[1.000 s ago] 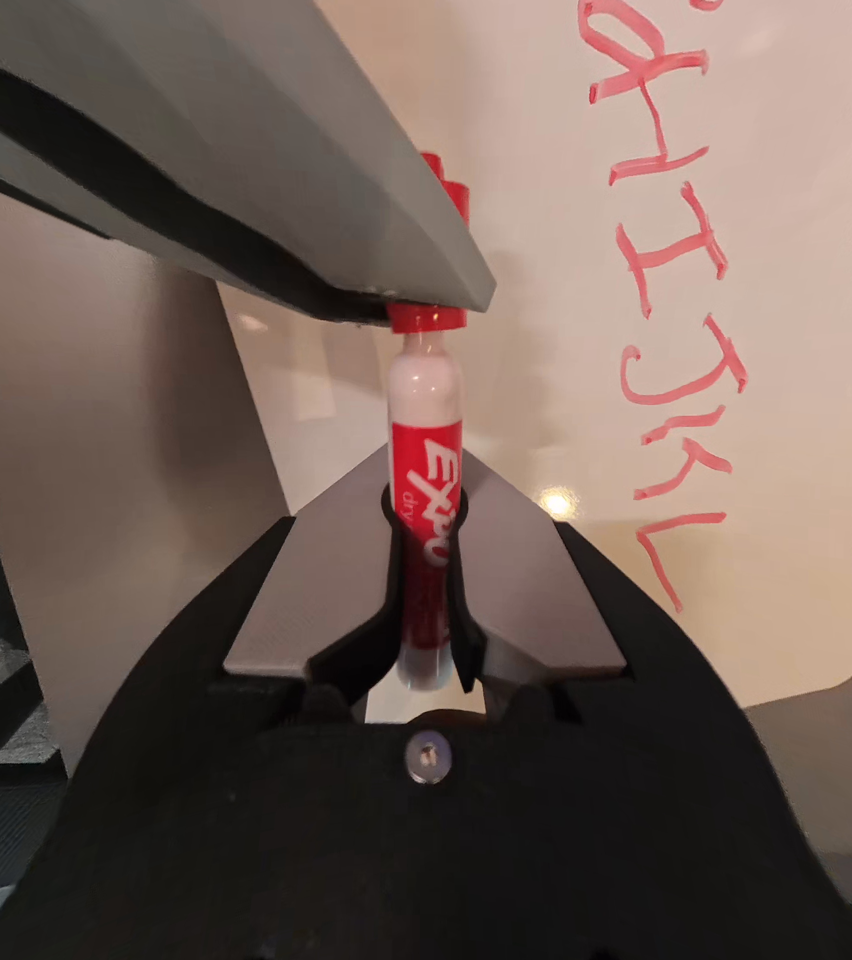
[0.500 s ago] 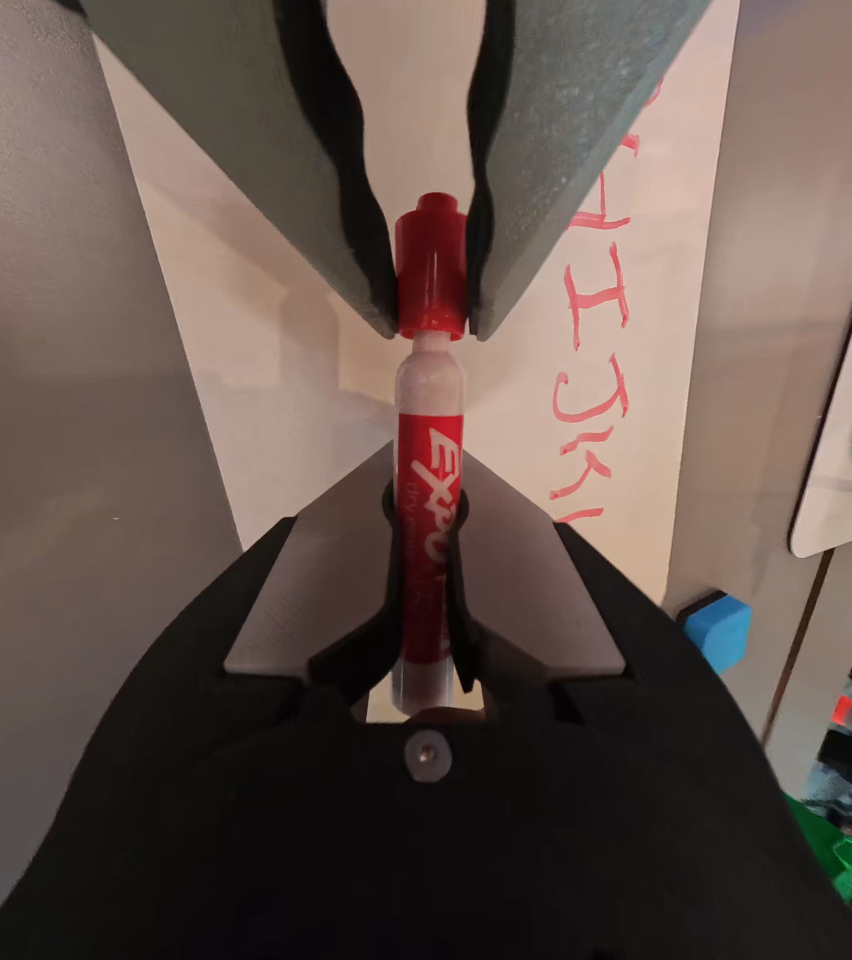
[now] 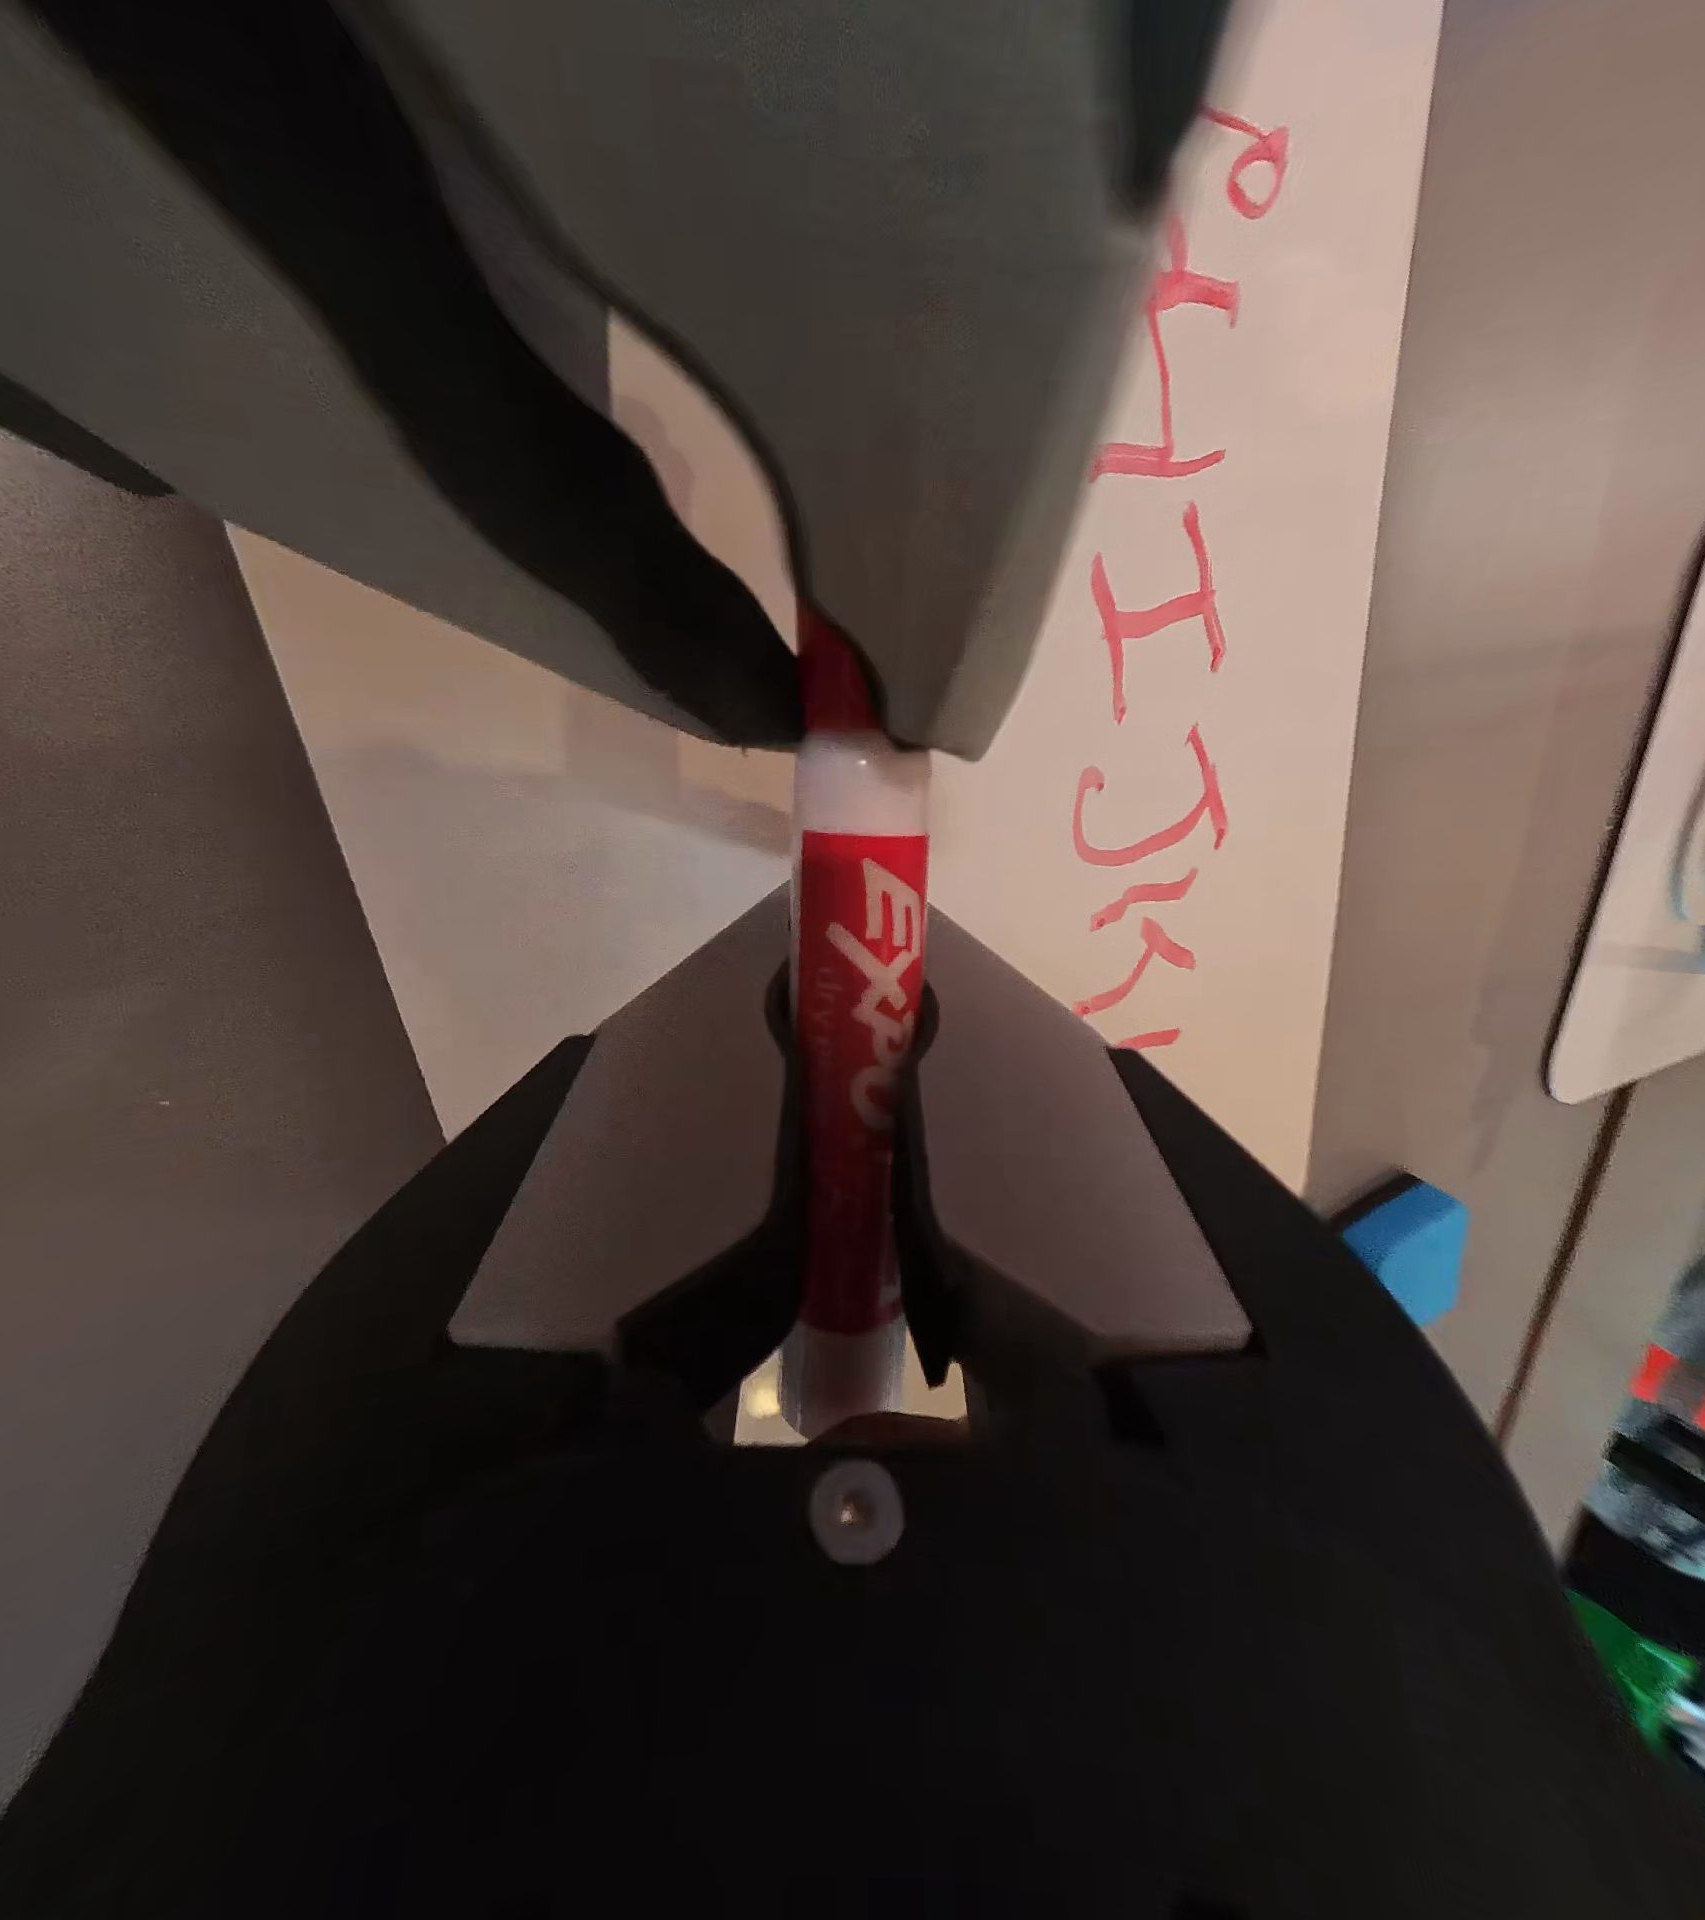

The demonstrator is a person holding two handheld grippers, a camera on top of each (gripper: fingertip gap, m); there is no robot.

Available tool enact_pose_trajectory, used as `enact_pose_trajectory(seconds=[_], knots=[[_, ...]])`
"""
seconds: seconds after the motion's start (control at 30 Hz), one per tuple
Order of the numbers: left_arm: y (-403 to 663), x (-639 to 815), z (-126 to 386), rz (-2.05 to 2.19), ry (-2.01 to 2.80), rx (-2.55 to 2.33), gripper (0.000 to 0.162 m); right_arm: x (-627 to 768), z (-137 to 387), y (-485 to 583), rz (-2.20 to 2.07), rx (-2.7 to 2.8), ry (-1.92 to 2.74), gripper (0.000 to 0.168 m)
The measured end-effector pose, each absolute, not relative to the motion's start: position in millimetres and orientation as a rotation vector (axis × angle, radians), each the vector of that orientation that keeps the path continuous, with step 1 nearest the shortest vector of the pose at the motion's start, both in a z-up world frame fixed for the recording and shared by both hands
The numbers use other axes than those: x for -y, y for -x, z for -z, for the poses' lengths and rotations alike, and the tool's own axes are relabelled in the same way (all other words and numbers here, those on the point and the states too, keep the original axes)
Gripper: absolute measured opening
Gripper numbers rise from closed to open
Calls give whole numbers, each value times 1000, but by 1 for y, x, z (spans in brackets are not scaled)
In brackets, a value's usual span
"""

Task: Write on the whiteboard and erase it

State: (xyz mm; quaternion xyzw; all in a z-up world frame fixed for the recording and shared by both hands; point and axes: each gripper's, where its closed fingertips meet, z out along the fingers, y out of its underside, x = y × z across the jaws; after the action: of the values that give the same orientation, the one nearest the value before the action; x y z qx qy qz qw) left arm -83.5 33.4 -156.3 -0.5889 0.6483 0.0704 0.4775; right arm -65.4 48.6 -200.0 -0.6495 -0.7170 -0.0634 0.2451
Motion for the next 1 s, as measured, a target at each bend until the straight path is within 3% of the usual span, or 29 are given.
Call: enact_pose_trajectory(seconds=[0.47, 0.6, 0.73, 1.0], knots=[[88, -38, 147, -259, 1329, -1592, 16, -55, 199, 68, 69, 1892, 1788, 8], [102, -34, 131, -191, 1364, -1453, 39, -57, 199, 63, -72, 1778, 1826, 8], [119, -33, 124, 12, 1514, -1294, 48, -60, 188, 62, -305, 1582, 1847, 8], [111, -72, 127, 422, 1729, -926, 60, -85, 117, 52, -681, 1071, 1715, 8]])
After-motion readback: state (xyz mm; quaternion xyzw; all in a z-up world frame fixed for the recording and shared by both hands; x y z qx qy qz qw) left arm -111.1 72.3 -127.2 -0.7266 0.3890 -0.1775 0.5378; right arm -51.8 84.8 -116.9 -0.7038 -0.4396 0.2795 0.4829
